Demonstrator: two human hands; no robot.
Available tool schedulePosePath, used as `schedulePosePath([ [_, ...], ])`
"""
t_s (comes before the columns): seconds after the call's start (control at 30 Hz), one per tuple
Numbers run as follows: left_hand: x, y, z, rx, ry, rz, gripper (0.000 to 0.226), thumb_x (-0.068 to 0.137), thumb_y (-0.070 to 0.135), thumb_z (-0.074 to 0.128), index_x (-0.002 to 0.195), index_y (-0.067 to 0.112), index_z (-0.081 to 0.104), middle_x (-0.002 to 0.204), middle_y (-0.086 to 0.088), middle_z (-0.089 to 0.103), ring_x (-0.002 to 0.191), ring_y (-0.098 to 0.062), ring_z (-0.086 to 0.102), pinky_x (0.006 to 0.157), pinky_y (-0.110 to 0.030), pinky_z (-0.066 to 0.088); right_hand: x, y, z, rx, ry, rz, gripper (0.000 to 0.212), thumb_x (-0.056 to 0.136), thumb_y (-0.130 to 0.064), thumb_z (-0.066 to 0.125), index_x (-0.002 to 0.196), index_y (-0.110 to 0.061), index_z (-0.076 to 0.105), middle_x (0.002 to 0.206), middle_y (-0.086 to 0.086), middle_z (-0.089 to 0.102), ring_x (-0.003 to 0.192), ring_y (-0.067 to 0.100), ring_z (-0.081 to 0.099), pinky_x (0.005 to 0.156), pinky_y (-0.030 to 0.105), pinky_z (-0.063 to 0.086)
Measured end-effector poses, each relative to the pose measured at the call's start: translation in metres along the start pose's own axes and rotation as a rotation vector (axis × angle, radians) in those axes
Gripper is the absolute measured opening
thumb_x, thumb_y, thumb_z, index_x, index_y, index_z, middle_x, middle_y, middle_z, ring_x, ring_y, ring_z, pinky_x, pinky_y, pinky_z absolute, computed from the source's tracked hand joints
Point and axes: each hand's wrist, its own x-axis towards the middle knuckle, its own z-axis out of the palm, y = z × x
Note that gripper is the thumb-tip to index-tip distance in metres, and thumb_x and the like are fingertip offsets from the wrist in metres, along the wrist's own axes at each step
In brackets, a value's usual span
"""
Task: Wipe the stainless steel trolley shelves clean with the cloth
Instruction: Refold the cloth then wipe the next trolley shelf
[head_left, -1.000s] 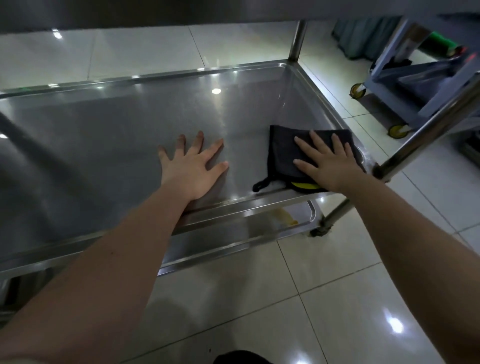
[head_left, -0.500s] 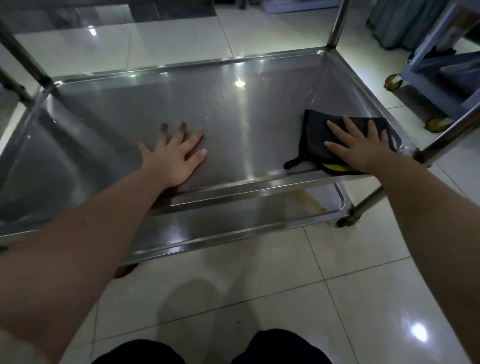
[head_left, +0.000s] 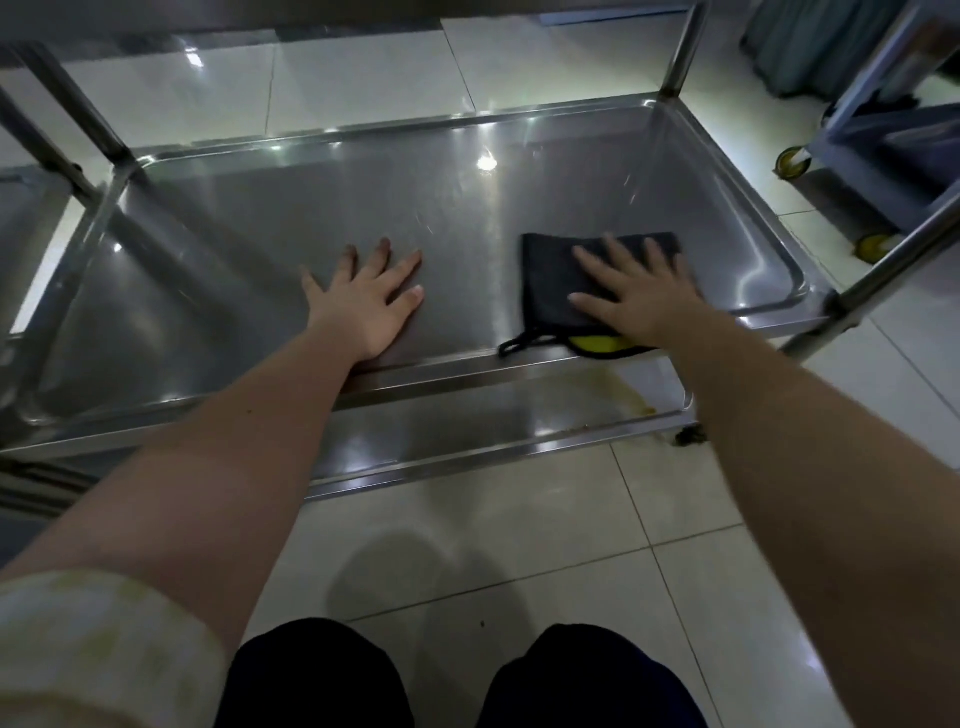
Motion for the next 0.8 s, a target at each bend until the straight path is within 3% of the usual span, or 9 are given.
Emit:
schedulePosePath([
  [0.1,0.001,0.003,0.004,0.015,0.007,0.009,0.051,0.097,0.065,0.017,0.148,0.059,0.008,0.164,0.016,0.001,0.151,-0.027,0.000,0.109,-0.073,0.000,-0.005,0.046,-0.004,-0.009,-0.035,0.120,0.064,0.093,-0.072,0.025,0.145,-0.059,-0.011,0.162,-0.015,-0.016,0.149,0.032,-0.011,0.119,0.055,-0.005],
  [0.23,0.002,0.002,0.005,0.003,-0.001,0.015,0.049,0.099,0.061,0.015,0.148,0.058,0.009,0.164,0.016,0.000,0.151,-0.026,-0.002,0.108,-0.074,-0.002,-0.002,0.015,0.004,-0.040,0.008,0.126,0.064,0.093,-0.072,0.020,0.146,-0.057,-0.012,0.162,-0.014,-0.016,0.148,0.038,-0.012,0.116,0.061,-0.005],
  [0.33,0.003,-0.003,0.000,-0.293,0.089,-0.004,0.046,0.104,0.051,0.020,0.150,0.053,0.017,0.164,0.015,0.002,0.151,-0.019,-0.004,0.112,-0.067,-0.007,0.003,-0.066,0.012,-0.035,0.065,0.020,0.066,0.092,-0.074,0.017,0.149,-0.053,-0.009,0.163,-0.011,-0.015,0.147,0.043,-0.013,0.114,0.064,-0.008],
  [0.43,-0.001,-0.011,-0.002,-0.680,0.284,-0.040,0.044,0.106,0.038,0.031,0.150,0.041,0.031,0.164,0.007,0.012,0.151,-0.016,0.001,0.119,-0.055,-0.002,0.004,-0.165,0.021,-0.032,0.028,-0.118,0.068,0.092,-0.074,0.015,0.151,-0.049,-0.007,0.163,-0.007,-0.016,0.144,0.046,-0.019,0.111,0.067,-0.013],
  [0.53,-0.008,-0.021,-0.016,-0.904,0.347,-0.127,0.042,0.104,0.030,0.043,0.145,0.029,0.045,0.163,-0.001,0.020,0.151,-0.019,0.003,0.120,-0.029,0.004,0.000,-0.213,0.023,-0.002,-0.046,-0.224,0.066,0.095,-0.069,0.017,0.153,-0.046,-0.007,0.162,-0.008,-0.019,0.143,0.046,-0.024,0.110,0.065,-0.017],
  [0.6,-0.012,-0.023,-0.029,-0.818,0.317,-0.152,0.041,0.101,0.029,0.048,0.142,0.029,0.050,0.161,-0.003,0.024,0.151,-0.023,0.005,0.121,-0.034,0.005,-0.001,-0.203,0.013,0.154,-0.049,-0.276,0.062,0.100,-0.059,0.026,0.154,-0.044,0.001,0.163,-0.011,-0.011,0.146,0.040,-0.020,0.115,0.056,-0.016],
  [0.67,-0.021,-0.011,-0.036,-0.535,0.253,-0.073,0.043,0.101,0.030,0.049,0.144,0.028,0.048,0.161,-0.006,0.024,0.151,-0.030,0.006,0.122,-0.045,0.005,0.000,-0.174,0.003,0.317,0.073,-0.241,0.057,0.103,-0.046,0.033,0.156,-0.037,0.013,0.165,-0.009,0.003,0.149,0.035,-0.010,0.117,0.048,-0.008],
  [0.73,-0.033,0.019,-0.030,-0.291,0.161,0.034,0.051,0.101,0.031,0.045,0.151,0.031,0.034,0.163,-0.006,0.018,0.150,-0.034,0.005,0.120,-0.052,0.003,0.005,-0.141,0.001,0.343,0.219,-0.105,0.053,0.105,-0.038,0.032,0.155,-0.031,0.019,0.164,-0.006,0.011,0.149,0.037,-0.002,0.118,0.050,0.001],
  [0.8,-0.046,0.052,-0.013,-0.166,0.059,0.022,0.056,0.103,0.038,0.034,0.155,0.040,0.011,0.165,-0.001,0.005,0.151,-0.031,-0.001,0.116,-0.060,-0.006,0.009,-0.123,0.007,0.355,0.167,0.018,0.050,0.106,-0.036,0.025,0.155,-0.030,0.018,0.164,-0.004,0.013,0.148,0.041,-0.003,0.120,0.052,0.001],
])
